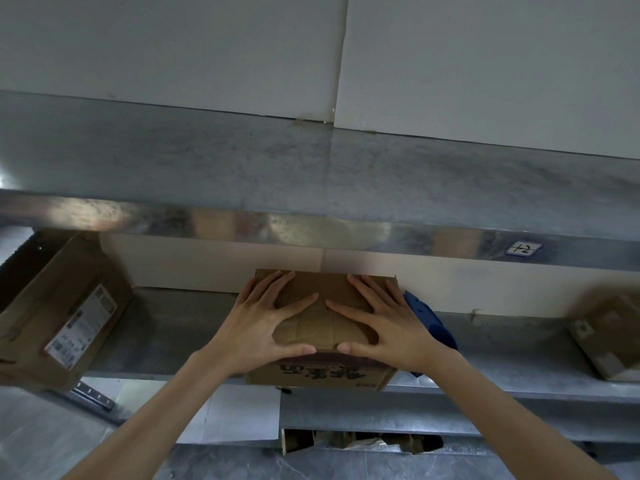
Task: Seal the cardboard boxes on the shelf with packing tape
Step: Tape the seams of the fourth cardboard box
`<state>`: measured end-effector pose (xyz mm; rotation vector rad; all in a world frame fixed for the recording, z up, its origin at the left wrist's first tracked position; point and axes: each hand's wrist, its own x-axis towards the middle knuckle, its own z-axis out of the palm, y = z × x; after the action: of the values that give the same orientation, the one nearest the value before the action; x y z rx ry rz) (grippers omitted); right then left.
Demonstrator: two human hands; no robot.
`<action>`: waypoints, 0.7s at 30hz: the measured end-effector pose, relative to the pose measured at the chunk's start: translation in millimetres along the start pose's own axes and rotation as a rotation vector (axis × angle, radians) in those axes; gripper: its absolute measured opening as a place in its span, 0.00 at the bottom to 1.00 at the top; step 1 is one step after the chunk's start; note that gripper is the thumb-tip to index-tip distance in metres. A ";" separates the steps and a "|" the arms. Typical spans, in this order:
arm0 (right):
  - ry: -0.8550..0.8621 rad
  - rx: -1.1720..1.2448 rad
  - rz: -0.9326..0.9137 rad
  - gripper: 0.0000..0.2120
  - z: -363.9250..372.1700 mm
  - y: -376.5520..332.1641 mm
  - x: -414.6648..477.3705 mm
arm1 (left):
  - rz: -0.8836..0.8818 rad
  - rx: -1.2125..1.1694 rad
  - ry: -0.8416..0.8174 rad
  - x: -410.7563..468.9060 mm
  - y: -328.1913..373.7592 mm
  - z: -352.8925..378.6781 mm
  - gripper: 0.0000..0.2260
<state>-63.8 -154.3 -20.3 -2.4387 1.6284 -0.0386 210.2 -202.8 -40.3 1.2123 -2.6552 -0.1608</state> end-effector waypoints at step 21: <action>0.157 0.127 0.053 0.43 9.7 7.4 -0.7 | -0.033 -0.216 0.036 -1.4 -7.9 6.1 0.45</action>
<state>-69.5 -154.8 -31.1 -2.3480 1.6975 -0.3231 215.4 -206.8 -47.9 1.1772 -2.5109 -0.4152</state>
